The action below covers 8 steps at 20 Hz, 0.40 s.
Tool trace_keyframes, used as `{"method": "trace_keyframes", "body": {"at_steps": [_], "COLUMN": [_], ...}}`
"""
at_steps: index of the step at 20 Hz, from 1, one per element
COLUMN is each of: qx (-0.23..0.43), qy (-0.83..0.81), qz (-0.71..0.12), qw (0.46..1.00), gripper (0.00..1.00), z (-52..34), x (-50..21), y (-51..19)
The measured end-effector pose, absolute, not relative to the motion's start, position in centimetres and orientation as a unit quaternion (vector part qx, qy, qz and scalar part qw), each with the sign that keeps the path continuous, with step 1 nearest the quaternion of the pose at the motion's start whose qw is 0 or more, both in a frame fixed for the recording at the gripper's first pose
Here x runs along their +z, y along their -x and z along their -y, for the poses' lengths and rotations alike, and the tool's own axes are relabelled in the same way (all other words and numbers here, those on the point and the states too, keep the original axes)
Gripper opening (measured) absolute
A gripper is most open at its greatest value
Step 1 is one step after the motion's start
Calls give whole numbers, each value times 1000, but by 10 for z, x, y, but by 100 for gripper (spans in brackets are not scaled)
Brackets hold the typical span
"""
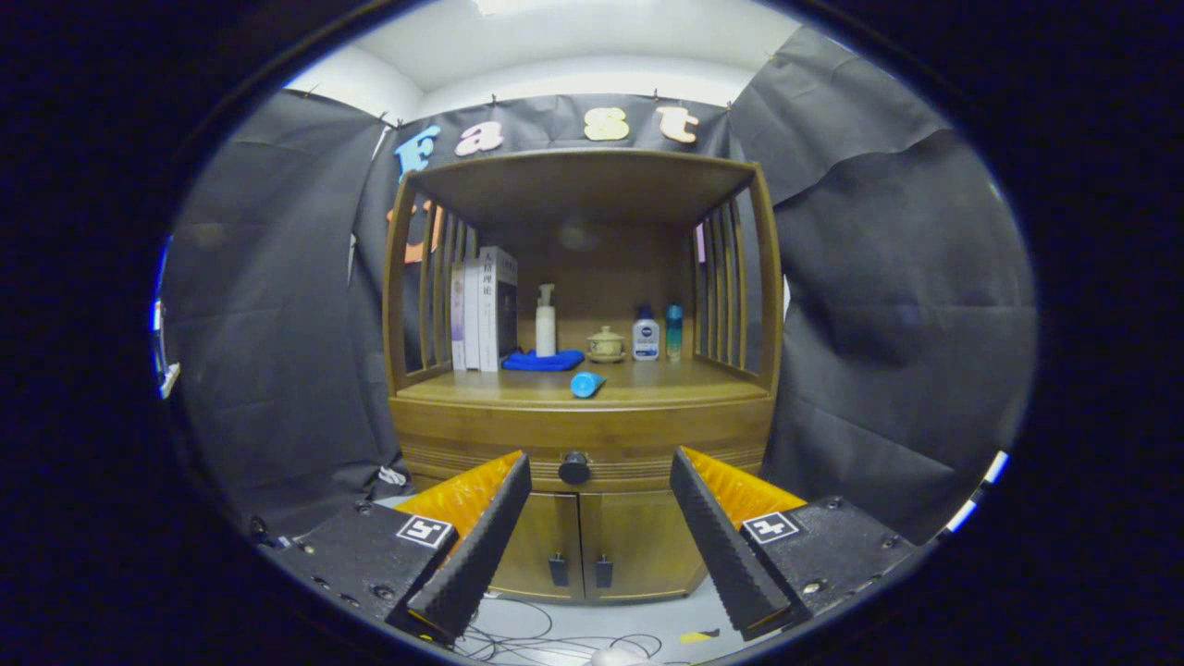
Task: Pull open the drawer, take out the items inside it, and place them on the countertop above the cabinet.
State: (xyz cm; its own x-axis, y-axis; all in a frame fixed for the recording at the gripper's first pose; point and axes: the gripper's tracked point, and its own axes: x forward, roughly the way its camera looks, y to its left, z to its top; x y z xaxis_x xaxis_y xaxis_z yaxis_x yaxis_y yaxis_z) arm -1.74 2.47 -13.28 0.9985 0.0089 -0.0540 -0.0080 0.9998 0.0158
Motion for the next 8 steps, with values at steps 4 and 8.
{"method": "trace_keyframes", "body": {"at_steps": [4, 8], "qx": [-7, -15], "qy": [-22, -20], "qz": [-14, -19], "qw": [1000, 1000], "gripper": [99, 99], "z": [-21, -17], "x": [-121, -121], "y": [25, 29]}}
